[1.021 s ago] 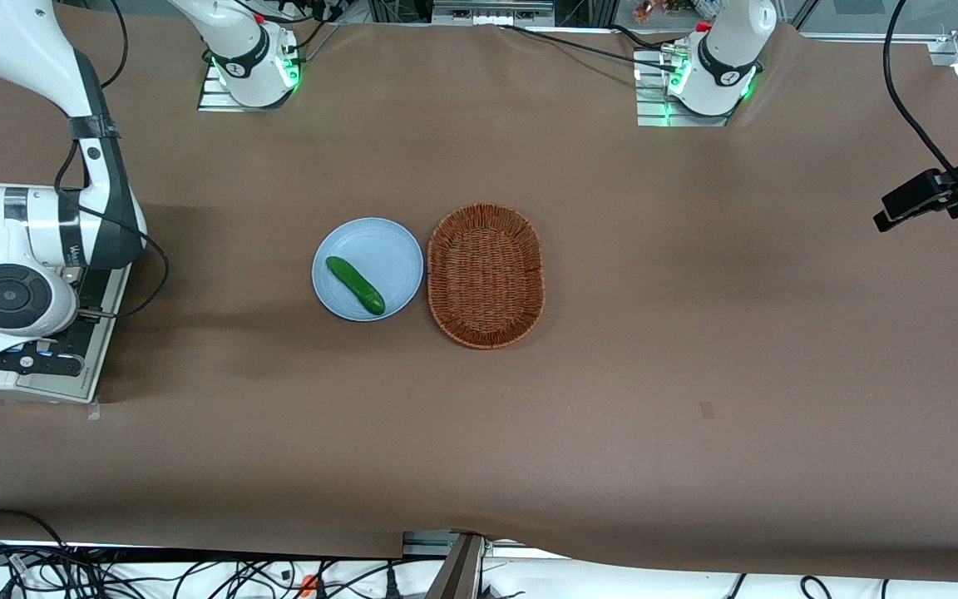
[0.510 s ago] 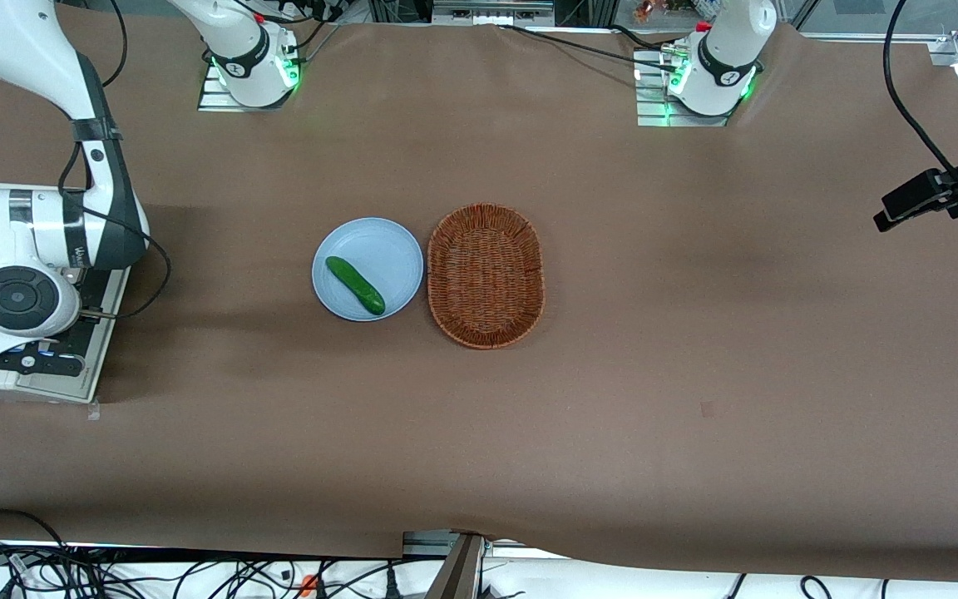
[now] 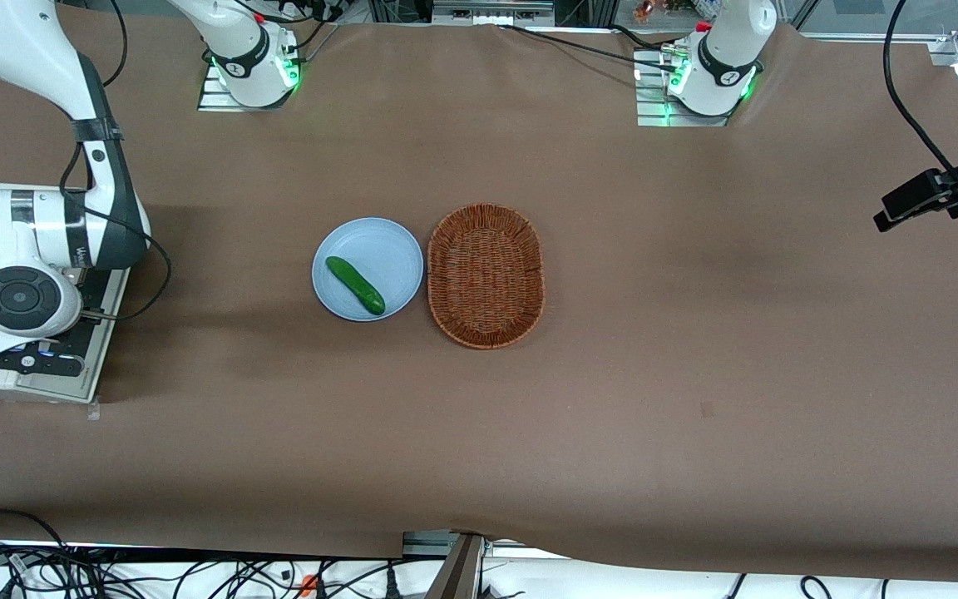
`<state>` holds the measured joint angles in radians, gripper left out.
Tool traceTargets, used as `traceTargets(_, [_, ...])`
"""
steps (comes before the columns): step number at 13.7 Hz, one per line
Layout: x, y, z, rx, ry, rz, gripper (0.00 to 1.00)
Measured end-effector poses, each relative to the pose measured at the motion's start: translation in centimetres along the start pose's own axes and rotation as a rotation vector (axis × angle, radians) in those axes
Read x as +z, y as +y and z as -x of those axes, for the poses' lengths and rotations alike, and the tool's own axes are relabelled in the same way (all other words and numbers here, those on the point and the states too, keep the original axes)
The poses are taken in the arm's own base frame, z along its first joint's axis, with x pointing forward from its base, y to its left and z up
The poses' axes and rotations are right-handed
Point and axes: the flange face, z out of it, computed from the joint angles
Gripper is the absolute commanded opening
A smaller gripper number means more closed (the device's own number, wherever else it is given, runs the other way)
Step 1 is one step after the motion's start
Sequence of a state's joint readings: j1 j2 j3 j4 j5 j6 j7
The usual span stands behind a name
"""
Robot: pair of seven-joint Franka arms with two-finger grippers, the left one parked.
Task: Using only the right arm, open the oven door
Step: 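Hook the right gripper on the handle and pull the door outward, then swing the door down with the right gripper, following its edge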
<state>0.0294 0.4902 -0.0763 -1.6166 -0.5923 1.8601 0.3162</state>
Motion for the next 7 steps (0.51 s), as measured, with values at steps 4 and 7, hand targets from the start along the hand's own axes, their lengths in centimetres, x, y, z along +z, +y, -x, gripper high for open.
traceTargets(4, [-0.6,-1.3,0.1,0.011,-0.005,-0.067,0.00])
traceTargets(7, [-0.9,-3.0,0.2,0.010,-0.011,-0.119,0.00])
